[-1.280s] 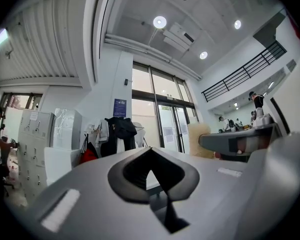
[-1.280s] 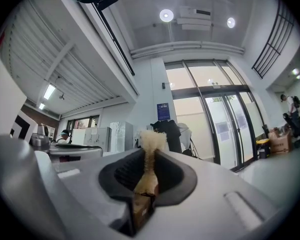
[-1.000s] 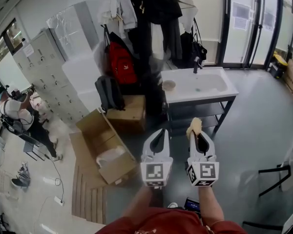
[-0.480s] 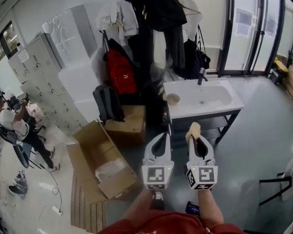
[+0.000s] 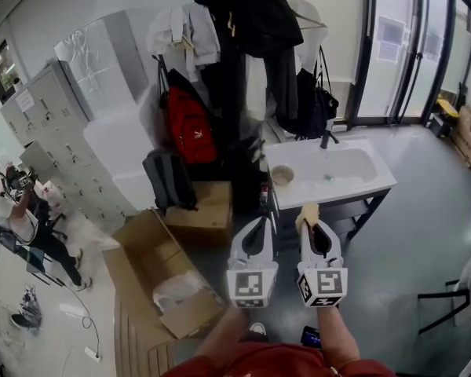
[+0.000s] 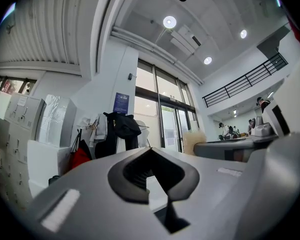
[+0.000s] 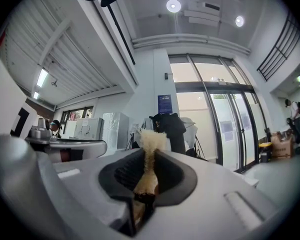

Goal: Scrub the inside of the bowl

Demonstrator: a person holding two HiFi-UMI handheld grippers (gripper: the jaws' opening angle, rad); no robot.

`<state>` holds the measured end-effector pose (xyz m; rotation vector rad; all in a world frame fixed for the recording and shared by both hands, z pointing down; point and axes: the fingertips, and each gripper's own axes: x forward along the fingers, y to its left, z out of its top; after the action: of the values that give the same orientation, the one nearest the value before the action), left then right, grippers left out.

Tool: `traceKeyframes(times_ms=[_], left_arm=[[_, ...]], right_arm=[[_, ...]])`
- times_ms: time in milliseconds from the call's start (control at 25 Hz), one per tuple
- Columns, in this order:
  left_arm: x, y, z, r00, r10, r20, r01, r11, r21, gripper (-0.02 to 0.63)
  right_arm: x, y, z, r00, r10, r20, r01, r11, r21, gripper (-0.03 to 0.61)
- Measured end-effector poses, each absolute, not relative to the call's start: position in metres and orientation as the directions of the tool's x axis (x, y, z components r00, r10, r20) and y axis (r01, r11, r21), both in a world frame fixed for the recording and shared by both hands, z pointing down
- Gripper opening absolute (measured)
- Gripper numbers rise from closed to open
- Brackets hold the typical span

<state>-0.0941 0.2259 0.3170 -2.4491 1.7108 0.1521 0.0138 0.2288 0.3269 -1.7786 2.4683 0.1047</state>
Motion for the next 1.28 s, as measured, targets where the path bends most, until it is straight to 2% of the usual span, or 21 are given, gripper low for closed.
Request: traceKeyframes(times_ms=[280,640,1280], left_arm=[[-0.114,0.184,0.322,0.364,-0.919,-0.150,-0.931,-0.360,-0.055,0.006],[-0.107,0.138,0.333,0.389,-0.913,-0.123,-0.921,-0.380,-0.089,0.006],[-0.068,0.002,0.334,0.329,-0.937,-0.120,-0.943,-0.320,-0.085,0.006]], right_arm=[[-0.005,0.194,0.325,-0.289,-0.949,-0.128,-0.957,0.290,0.005,0.051],[0.011,0.153,0.349,-0.244,-0.964,-0.105,-0.968,0.248,-0.030,0.051],[0.046,0.006,0.347,-0.316,-0.942,-0.114,-0.945,0.323,-0.047,0.051]])
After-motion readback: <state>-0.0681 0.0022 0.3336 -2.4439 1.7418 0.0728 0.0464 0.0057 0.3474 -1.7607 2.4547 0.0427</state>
